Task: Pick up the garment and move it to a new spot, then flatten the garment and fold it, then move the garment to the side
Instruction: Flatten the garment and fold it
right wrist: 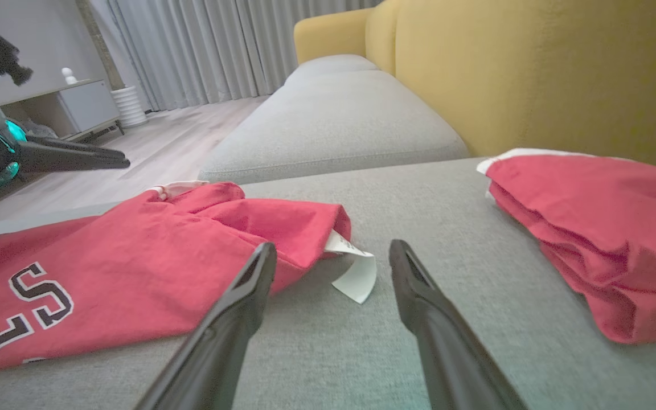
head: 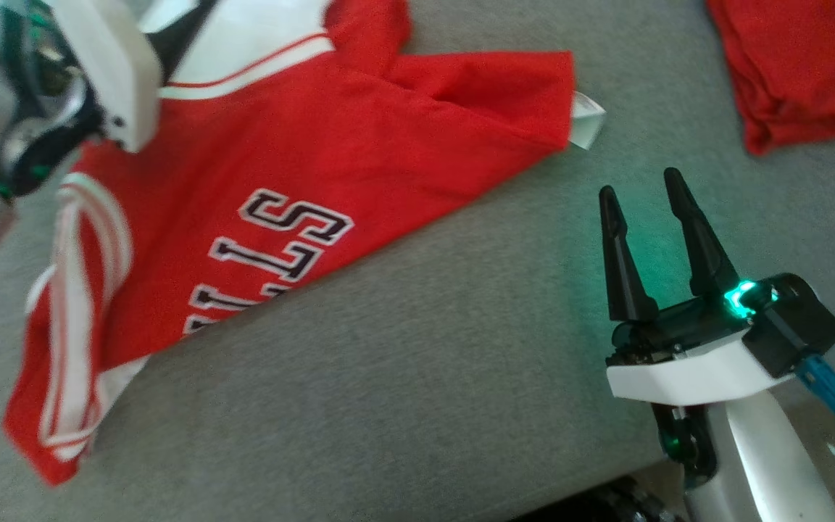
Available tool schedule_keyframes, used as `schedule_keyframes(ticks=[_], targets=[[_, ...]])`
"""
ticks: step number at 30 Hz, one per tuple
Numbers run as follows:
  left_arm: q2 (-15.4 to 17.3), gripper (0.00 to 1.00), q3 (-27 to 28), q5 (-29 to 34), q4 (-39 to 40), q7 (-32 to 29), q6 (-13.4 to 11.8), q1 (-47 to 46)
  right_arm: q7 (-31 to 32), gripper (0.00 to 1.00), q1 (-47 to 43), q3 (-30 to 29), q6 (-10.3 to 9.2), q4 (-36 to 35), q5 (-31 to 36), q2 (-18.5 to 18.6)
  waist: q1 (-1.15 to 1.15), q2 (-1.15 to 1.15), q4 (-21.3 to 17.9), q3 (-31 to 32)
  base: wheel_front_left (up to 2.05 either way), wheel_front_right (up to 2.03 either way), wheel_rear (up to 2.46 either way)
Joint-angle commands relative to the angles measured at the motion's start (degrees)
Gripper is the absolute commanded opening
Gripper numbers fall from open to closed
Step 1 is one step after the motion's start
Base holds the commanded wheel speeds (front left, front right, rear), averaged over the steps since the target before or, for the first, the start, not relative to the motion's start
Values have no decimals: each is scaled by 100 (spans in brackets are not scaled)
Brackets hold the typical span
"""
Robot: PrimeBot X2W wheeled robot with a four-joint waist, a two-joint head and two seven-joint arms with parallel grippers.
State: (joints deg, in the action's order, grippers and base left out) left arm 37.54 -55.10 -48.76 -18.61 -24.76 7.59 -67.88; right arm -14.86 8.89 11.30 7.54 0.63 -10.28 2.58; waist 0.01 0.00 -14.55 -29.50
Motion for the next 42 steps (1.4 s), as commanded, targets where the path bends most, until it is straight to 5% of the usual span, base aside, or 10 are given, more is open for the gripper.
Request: schedule_keyframes(ticks=[1,13,14,15,21,32,35,42], targets=[[317,100,114,-7,-32,-51,-11,-413,-14,100,40,158,-5,-209,-65,30,-1,0,-388,-355,0,0,0],[625,100,-854,-410,-1228,-108,-10,-1224,-14,100,91,303,-5,-293,-328,30,-1,0,-876,-794,0,0,0],[674,36,-959,-496,-1227,-182,-10,-1246,-14,100,88,303,-5,-293,-337,30,-1,0,-886,-797,0,0,0],[714,0,-1052,-589,-1211,-237,-10,-1259,-14,100,86,299,-5,-289,-343,30,-1,0,-890,-792,0,0,0],[854,0,-1458,-873,-877,-4,-10,-1442,-14,100,86,173,-5,-272,-294,30,-1,0,-672,-617,0,0,0],[979,0,-1671,-529,74,1890,-10,-1645,-14,100,37,-118,-5,-141,117,30,-1,0,349,242,0,0,0],[1245,0,-1635,-440,449,2353,-11,-1550,-14,100,-71,-233,-5,-77,229,30,-1,0,696,582,0,0,0],[2556,0,-1466,-465,2079,2975,-775,-865,-14,100,-415,-398,-5,34,375,30,-1,0,1449,1254,0,0,0]])
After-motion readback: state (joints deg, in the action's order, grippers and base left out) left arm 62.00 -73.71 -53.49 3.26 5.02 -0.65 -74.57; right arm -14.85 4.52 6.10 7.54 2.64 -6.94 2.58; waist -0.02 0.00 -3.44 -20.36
